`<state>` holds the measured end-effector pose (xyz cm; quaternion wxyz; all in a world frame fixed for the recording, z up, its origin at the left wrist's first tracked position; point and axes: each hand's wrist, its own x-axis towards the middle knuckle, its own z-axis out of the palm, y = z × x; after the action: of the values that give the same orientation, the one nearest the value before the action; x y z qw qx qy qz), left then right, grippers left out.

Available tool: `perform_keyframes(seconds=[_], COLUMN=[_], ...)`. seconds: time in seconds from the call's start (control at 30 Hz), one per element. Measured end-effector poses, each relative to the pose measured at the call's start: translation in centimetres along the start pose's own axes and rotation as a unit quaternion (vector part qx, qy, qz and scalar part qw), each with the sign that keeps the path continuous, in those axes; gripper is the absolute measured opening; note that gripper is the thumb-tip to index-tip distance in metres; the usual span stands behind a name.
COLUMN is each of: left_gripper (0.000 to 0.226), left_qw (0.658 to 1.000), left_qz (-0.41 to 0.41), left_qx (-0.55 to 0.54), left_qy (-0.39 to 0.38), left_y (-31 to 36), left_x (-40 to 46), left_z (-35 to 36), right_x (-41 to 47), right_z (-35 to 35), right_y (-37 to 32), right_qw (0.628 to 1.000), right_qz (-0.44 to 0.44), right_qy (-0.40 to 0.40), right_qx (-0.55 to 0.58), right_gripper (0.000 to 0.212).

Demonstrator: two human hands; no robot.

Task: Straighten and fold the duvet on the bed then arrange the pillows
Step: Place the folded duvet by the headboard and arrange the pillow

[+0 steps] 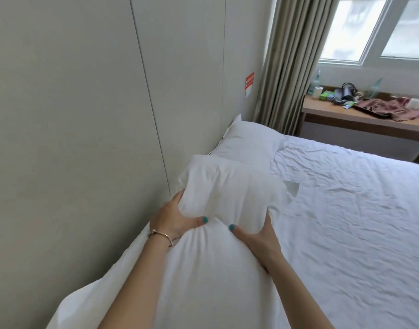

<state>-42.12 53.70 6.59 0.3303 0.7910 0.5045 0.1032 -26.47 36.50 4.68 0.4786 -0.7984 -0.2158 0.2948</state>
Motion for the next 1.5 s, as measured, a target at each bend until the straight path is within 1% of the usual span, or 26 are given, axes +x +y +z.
perform_keyframes(seconds=[0.1,0.27,0.37,0.43,0.5,0.53,0.57,0.6,0.63,0.67,0.7,0.73,0.8,0.87,0.93,1.0,1.03,1.13,1.2,1.33,1.4,1.5], left_gripper=[0.115,0.105,0.111,0.116,0.12,0.12,0.115,0.103,0.087,0.071,0.06,0.054,0.049,0.05,0.055,0.066,0.071,0.075,0.075,0.074,0.07,0.063], left_qw=[0.997,0.985,0.979,0.98,0.983,0.984,0.984,0.982,0.979,0.978,0.978,0.978,0.981,0.987,0.991,0.987,0.982,0.978,0.978,0.979,0.979,0.972], left_qz=[0.059,0.128,0.145,0.13,0.079,0.041,-0.006,-0.054,-0.094,-0.124,-0.14,-0.143,-0.131,-0.104,-0.068,-0.039,-0.028,-0.02,-0.032,-0.049,-0.048,-0.047], left_qx=[0.008,0.038,0.07,0.093,0.133,0.155,0.173,0.181,0.174,0.159,0.148,0.148,0.145,0.119,0.114,0.154,0.181,0.207,0.208,0.197,0.199,0.229], left_qy=[0.047,0.108,0.126,0.121,0.097,0.074,0.037,-0.005,-0.04,-0.057,-0.052,-0.037,-0.011,0.003,-0.011,-0.037,-0.035,0.0,0.007,-0.007,-0.009,-0.01], left_y=[0.5,1.0,-0.1,-2.3,-6.3,-8.9,-11.6,-14.3,-16.5,-18.2,-19.2,-19.7,-19.1,-17.5,-15.4,-13.8,-13.4,-13.6,-13.5,-11.4,-9.7,-7.3], left_x=[-4.0,-9.9,-12.1,-13.1,-13.4,-13.3,-13.4,-13.8,-14.3,-14.9,-15.4,-15.7,-15.7,-15.4,-15.7,-16.4,-16.8,-17.2,-16.5,-12.4,-9.6,-4.6], left_z=[-4.7,-13.2,-17.4,-18.7,-17.7,-16.3,-14.2,-11.9,-9.6,-7.7,-6.4,-5.9,-6.6,-7.5,-7.0,-5.2,-4.1,-1.8,-1.7,-2.3,-1.9,-0.6], right_x=[-5.0,-12.4,-16.0,-18.1,-19.8,-20.4,-20.8,-21.3,-21.7,-22.1,-22.3,-22.2,-21.5,-20.2,-18.3,-16.0,-14.8,-11.5,-9.6,-5.6,-3.4,0.7], right_z=[0.0,1.2,3.0,5.0,7.8,9.3,10.8,12.1,13.1,13.6,13.9,14.0,13.8,13.5,13.4,13.3,13.3,13.2,13.0,12.9,13.1,12.9], right_y=[-2.5,-6.5,-7.3,-6.8,-4.9,-3.3,-1.3,0.7,2.6,4.0,4.7,4.6,3.5,1.7,0.0,-1.4,-2.0,-2.5,-2.5,-3.2,-3.4,-3.1], right_qw=[0.998,0.987,0.982,0.984,0.992,0.996,0.996,0.988,0.978,0.973,0.972,0.974,0.978,0.982,0.974,0.95,0.935,0.888,0.867,0.856,0.854,0.86], right_qz=[-0.05,-0.126,-0.152,-0.151,-0.122,-0.092,-0.049,0.001,0.046,0.072,0.078,0.07,0.031,-0.022,-0.094,-0.159,-0.178,-0.189,-0.192,-0.197,-0.197,-0.202], right_qy=[0.036,0.042,0.027,0.028,0.031,0.013,-0.022,-0.066,-0.1,-0.116,-0.119,-0.113,-0.074,-0.018,0.0,-0.029,-0.05,-0.11,-0.132,-0.148,-0.148,-0.142], right_qx=[0.03,0.088,0.105,0.088,0.032,-0.016,-0.077,-0.137,-0.175,-0.187,-0.187,-0.185,-0.191,-0.188,-0.205,-0.267,-0.301,-0.404,-0.441,-0.454,-0.458,-0.447], right_gripper=[0.116,0.122,0.123,0.121,0.116,0.114,0.112,0.111,0.109,0.108,0.106,0.105,0.102,0.088,0.075,0.066,0.063,0.061,0.064,0.068,0.064,0.056])
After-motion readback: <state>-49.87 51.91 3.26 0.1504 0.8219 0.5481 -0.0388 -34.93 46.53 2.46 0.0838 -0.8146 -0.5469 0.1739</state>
